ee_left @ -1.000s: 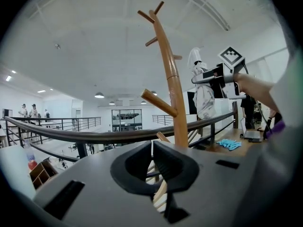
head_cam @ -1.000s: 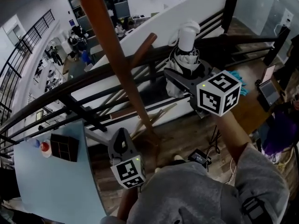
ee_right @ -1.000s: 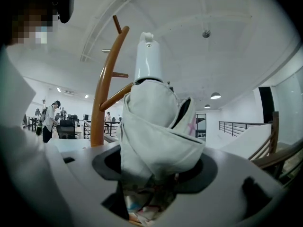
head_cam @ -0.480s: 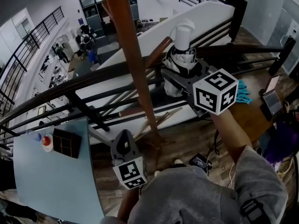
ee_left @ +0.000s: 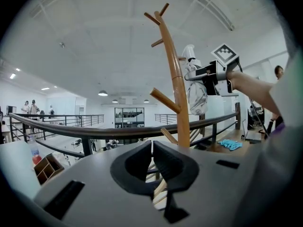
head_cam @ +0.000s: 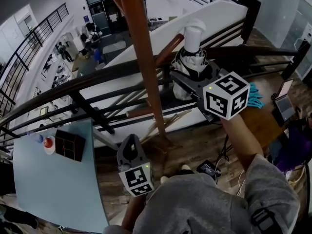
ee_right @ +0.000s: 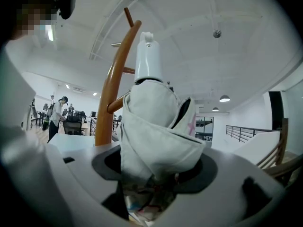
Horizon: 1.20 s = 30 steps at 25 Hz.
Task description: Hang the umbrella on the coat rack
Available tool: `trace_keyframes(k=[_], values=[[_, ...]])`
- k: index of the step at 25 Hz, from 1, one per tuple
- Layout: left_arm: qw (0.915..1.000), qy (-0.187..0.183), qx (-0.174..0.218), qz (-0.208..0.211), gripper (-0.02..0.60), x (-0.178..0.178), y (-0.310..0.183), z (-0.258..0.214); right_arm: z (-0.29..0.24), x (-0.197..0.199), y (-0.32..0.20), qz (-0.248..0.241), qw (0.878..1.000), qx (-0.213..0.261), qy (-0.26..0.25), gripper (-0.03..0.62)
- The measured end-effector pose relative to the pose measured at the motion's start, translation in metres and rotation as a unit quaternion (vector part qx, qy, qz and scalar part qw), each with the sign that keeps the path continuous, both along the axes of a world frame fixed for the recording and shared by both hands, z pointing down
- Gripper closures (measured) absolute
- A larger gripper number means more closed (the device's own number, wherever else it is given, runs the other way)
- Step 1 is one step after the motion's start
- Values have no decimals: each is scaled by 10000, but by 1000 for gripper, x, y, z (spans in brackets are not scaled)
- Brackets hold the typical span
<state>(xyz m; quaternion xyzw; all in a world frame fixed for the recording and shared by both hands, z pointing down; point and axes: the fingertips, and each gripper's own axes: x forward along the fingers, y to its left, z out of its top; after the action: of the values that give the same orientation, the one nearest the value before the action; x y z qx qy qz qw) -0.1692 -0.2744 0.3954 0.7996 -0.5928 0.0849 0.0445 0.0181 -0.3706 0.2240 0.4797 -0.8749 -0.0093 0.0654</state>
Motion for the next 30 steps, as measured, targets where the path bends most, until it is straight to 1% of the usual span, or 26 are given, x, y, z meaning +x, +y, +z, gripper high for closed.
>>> trace_keyframes(k=[7,15,23,30], values=[[9999,-22,-11,109,558,6,1,1,15,-12,15,-196,9997,-119,49,299],[9998,-47,-53,188,558,11,6,2,38,-17,30,-319,9987,-394,47,299],[9997,-46,-71,249,558,11,5,5,58,-29,42,-590,9960,-651,126,299],[9997,-47,-85,237,558,8,5,5,58,-25,43,-740,9932,-892,-151,299]])
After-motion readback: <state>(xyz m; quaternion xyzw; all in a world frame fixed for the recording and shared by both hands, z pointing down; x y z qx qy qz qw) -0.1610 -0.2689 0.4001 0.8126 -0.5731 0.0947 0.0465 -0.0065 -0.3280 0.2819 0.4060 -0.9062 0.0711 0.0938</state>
